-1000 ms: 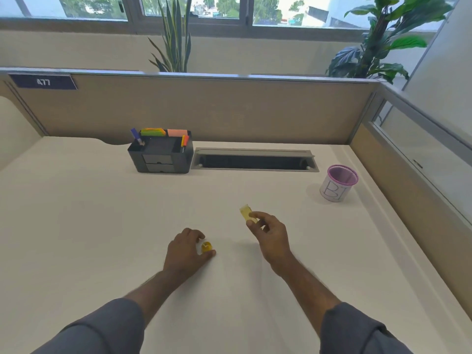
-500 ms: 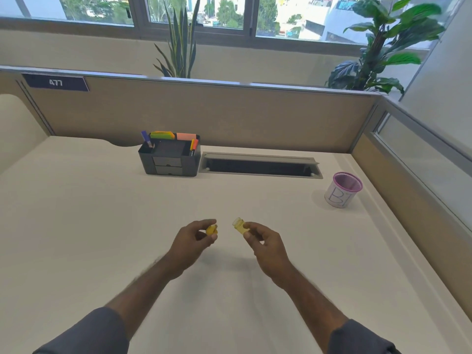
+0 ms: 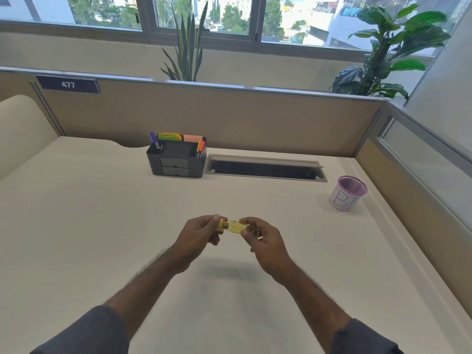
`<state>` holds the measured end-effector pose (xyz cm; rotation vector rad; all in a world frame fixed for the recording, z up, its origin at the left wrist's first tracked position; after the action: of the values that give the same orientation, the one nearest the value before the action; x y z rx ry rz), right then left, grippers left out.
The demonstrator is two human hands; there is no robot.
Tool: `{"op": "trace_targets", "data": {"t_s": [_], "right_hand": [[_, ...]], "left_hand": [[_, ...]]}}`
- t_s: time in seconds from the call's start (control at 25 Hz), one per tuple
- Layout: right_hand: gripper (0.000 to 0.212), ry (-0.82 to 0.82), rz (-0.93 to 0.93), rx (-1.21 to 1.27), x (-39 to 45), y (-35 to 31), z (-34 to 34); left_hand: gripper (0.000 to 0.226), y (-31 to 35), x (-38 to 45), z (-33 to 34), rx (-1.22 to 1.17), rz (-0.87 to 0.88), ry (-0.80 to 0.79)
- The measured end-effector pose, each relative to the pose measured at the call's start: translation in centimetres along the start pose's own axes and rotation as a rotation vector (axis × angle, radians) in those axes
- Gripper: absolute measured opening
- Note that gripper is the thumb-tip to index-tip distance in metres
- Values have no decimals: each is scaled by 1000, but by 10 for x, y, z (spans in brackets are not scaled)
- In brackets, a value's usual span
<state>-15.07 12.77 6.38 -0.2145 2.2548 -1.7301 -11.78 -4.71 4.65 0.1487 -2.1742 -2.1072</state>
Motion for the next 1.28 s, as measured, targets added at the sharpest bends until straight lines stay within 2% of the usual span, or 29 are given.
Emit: {"op": "trace_targets", "data": {"t_s": [0.28, 0.52, 0.84, 1.28], "right_hand": [[22, 11, 0, 2, -1, 2, -2], [13, -15, 26, 92, -2, 5, -4], [15, -56, 69, 84, -1, 6, -3], [15, -98, 60, 88, 6, 1, 1]], "left_hand": [[40, 0, 0, 13, 76, -2, -10], [21, 3, -2, 16, -5, 21, -39], [25, 11, -3, 20, 3, 97, -82], [24, 11, 2, 17, -46, 98, -54]]}}
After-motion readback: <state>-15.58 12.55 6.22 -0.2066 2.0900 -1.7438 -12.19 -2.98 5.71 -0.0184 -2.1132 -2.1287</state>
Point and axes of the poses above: each hand's wrist, its own x-axis towards the middle knuckle, its own z-axis out of the palm, y = z × x, the point moved 9 cm from there along x, towards the middle knuckle, and after that the axes turned 9 degrees about z, right-handed, at the moved point
